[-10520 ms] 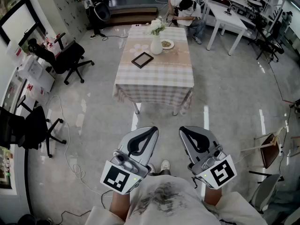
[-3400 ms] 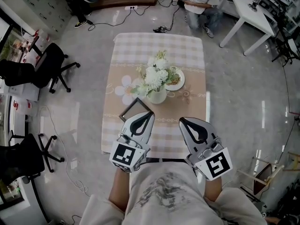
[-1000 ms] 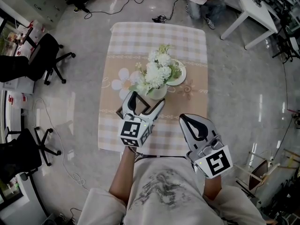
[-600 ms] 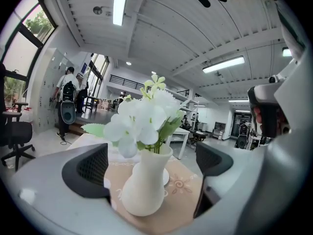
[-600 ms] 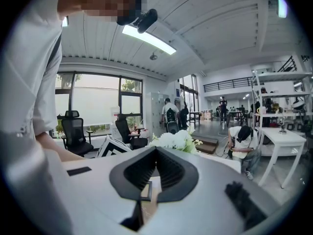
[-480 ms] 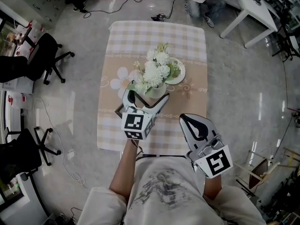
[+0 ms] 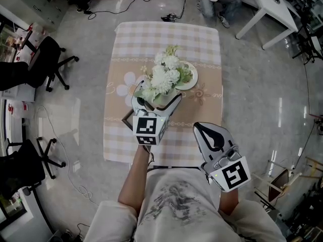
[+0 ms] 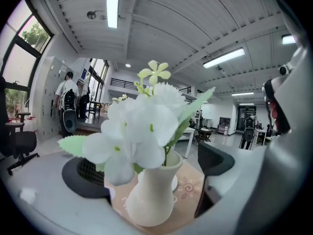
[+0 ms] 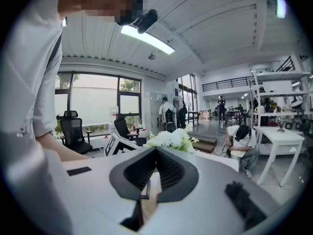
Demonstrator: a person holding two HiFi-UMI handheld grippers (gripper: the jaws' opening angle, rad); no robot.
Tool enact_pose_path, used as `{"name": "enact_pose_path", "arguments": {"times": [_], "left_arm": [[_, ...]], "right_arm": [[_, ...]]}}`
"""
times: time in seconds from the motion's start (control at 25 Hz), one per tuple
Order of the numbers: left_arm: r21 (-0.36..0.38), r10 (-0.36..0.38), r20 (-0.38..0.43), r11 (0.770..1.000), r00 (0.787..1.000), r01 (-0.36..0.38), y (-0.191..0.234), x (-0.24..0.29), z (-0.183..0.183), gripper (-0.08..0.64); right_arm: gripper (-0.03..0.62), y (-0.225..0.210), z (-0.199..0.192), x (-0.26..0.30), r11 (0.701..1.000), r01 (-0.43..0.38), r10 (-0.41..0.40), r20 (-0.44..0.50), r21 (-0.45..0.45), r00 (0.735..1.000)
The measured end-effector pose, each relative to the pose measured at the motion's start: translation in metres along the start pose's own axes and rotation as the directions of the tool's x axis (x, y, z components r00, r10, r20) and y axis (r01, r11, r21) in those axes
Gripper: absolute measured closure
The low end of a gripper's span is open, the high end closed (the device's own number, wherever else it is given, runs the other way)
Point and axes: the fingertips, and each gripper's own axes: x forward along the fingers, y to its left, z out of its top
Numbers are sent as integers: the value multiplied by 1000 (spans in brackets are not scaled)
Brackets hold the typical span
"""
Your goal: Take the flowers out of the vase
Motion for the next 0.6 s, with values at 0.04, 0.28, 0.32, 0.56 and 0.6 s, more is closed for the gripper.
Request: {"name": "enact_pose_path", "arguments": {"times": [0.04,0.28,0.32,0.56,0.6], "left_arm": [[4,0,1,1000,1000,0,0,2,1,-19],[32,24,11,999,1000,-25,1,5,5,91],[33,31,13,999,999,-31,2,5,5,116],[45,73,29,996,997,-74,6,3,8,279],[47,75,31,996,997,-77,6,3,8,295]], "right_arm": [[577,-1,0,-1,1000,2,-2,0,0,1000],[577,-4,-2,-4,1000,10,-10,-6,-9,1000],[576,-5,-3,-5,1000,11,-11,-8,-6,1000],[577,-9,-3,-6,1000,18,-18,-3,8,1000],[577,-9,-3,-7,1000,17,-17,-4,8,1000]]}}
